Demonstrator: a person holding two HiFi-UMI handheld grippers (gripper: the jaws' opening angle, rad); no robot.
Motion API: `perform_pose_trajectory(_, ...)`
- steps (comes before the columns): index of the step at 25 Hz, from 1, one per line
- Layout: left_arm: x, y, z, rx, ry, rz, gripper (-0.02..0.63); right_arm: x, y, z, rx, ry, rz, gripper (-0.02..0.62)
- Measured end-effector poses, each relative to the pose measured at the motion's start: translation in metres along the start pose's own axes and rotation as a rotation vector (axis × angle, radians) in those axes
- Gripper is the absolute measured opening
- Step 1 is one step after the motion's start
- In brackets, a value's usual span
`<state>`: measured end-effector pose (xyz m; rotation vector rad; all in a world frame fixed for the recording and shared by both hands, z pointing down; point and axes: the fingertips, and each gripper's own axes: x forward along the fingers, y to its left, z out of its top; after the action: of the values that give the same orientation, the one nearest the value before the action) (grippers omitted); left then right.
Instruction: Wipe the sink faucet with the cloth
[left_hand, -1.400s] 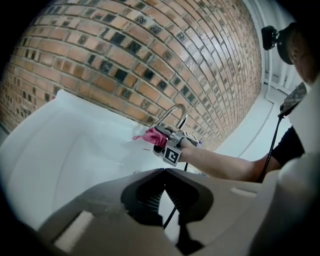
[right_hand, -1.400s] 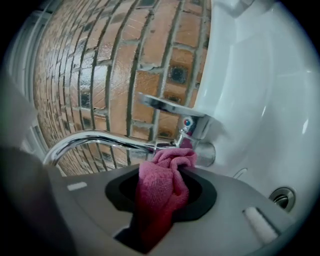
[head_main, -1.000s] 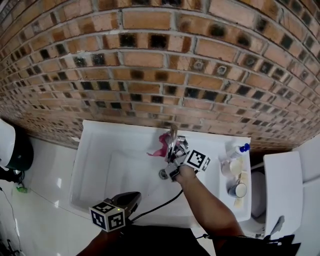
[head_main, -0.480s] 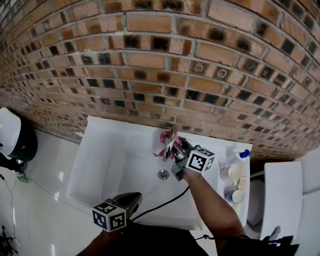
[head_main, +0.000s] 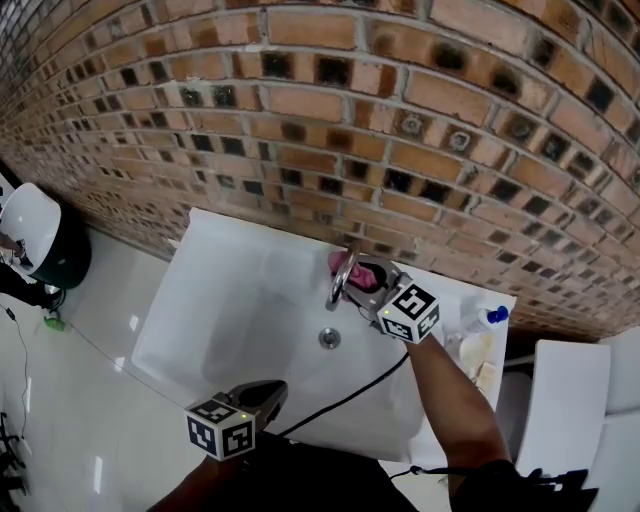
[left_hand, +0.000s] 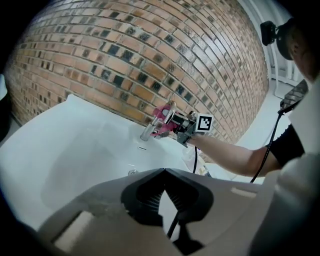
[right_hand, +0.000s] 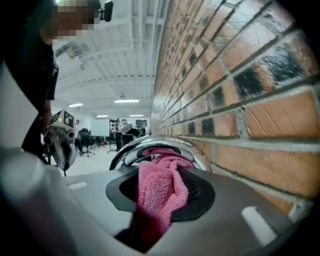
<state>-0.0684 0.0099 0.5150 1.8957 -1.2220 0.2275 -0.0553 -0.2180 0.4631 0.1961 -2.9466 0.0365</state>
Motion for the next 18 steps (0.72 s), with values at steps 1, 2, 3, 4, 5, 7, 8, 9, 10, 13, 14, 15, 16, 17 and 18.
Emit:
perform_pose_trajectory(1,0.0,-0.002,-0.001,-0.004,-0.005,0.006,0.003,-0.001,0.003,-0.001,-0.066,0.027,0.018,0.123)
perform_pose_trajectory(2,0.0,-0.003,-0.001,-0.009,-0.011,0.013,0.003,-0.002,0.006,-0.001,-0.128,0.054,0.032,0.123)
perform_pose_trajectory(3,0.0,-0.005,-0.002,-0.015,-0.018,0.02,0.003,-0.003,0.01,-0.001,-0.185,0.078,0.044,0.122)
perform_pose_trajectory(4,0.0,-0.006,-0.003,-0.022,-0.024,0.026,0.003,-0.004,0.014,-0.001,-0.238,0.098,0.055,0.12)
perform_pose_trajectory(5,0.001,-0.008,-0.004,-0.03,-0.03,0.031,0.003,-0.004,0.018,-0.001,-0.289,0.119,0.064,0.117)
perform_pose_trajectory(7,0.003,-0.013,-0.006,-0.044,-0.041,0.037,0.003,-0.006,0.025,-0.006,-0.393,0.164,0.073,0.114)
perform_pose_trajectory(8,0.005,-0.016,-0.008,-0.049,-0.045,0.037,0.003,-0.007,0.028,-0.009,-0.443,0.185,0.074,0.114)
perform_pose_trajectory(9,0.006,-0.019,-0.01,-0.054,-0.048,0.037,0.003,-0.007,0.03,-0.012,-0.492,0.205,0.074,0.112)
perform_pose_trajectory(10,0.008,-0.022,-0.012,-0.057,-0.051,0.037,0.003,-0.008,0.032,-0.015,-0.54,0.226,0.076,0.112)
perform_pose_trajectory(13,0.009,-0.027,-0.019,-0.067,-0.058,0.042,0.003,-0.008,0.041,-0.029,-0.645,0.285,0.098,0.112)
perform_pose_trajectory(14,0.008,-0.027,-0.021,-0.072,-0.061,0.047,0.003,-0.008,0.044,-0.034,-0.66,0.295,0.108,0.112)
perform_pose_trajectory(15,0.007,-0.028,-0.023,-0.078,-0.065,0.052,0.003,-0.008,0.048,-0.037,-0.669,0.301,0.117,0.112)
perform_pose_trajectory(16,0.006,-0.028,-0.025,-0.084,-0.07,0.058,0.003,-0.007,0.051,-0.039,-0.675,0.306,0.122,0.113)
perform_pose_trajectory(17,0.005,-0.029,-0.027,-0.088,-0.074,0.062,0.003,-0.007,0.053,-0.04,-0.681,0.311,0.123,0.114)
perform_pose_trajectory(18,0.003,-0.03,-0.027,-0.091,-0.079,0.065,0.003,-0.007,0.054,-0.041,-0.684,0.316,0.121,0.114)
